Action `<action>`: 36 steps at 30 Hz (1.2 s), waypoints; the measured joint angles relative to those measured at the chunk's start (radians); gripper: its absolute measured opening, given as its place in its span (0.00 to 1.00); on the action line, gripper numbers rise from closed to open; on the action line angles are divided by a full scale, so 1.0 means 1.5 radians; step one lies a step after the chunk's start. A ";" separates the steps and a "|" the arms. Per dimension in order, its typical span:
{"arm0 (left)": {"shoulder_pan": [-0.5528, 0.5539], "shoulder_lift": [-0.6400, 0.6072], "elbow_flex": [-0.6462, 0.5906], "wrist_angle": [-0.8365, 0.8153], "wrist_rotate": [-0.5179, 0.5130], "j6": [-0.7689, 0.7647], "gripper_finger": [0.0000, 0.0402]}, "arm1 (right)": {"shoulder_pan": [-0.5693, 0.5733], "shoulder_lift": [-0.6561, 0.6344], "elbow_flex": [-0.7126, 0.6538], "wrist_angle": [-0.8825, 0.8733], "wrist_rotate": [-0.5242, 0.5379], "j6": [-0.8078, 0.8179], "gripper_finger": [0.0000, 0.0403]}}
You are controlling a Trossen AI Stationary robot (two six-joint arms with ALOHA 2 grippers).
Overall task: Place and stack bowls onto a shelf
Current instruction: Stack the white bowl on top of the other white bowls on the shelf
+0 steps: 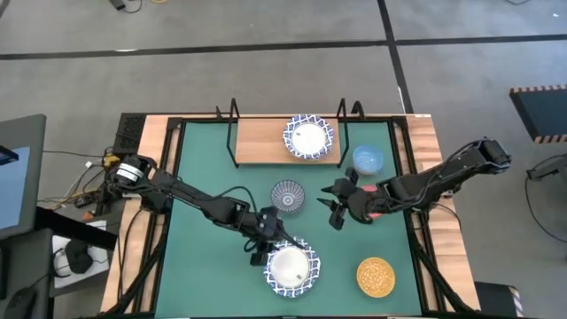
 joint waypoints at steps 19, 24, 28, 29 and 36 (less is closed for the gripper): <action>-0.014 0.032 -0.002 0.003 -0.002 -0.012 0.14 | 0.003 0.000 0.000 0.004 0.005 0.000 0.44; -0.013 0.032 -0.003 -0.002 0.023 -0.012 0.02 | 0.003 0.000 0.000 0.006 0.010 -0.002 0.44; -0.013 0.031 -0.003 -0.005 -0.006 -0.012 0.00 | 0.003 0.000 0.000 0.006 0.011 -0.002 0.44; -0.013 0.030 -0.003 -0.005 -0.009 -0.012 0.00 | 0.003 0.000 0.000 0.006 0.011 -0.002 0.44; -0.013 0.030 -0.003 -0.017 -0.034 -0.023 0.00 | 0.003 0.000 0.000 0.006 0.013 -0.014 0.44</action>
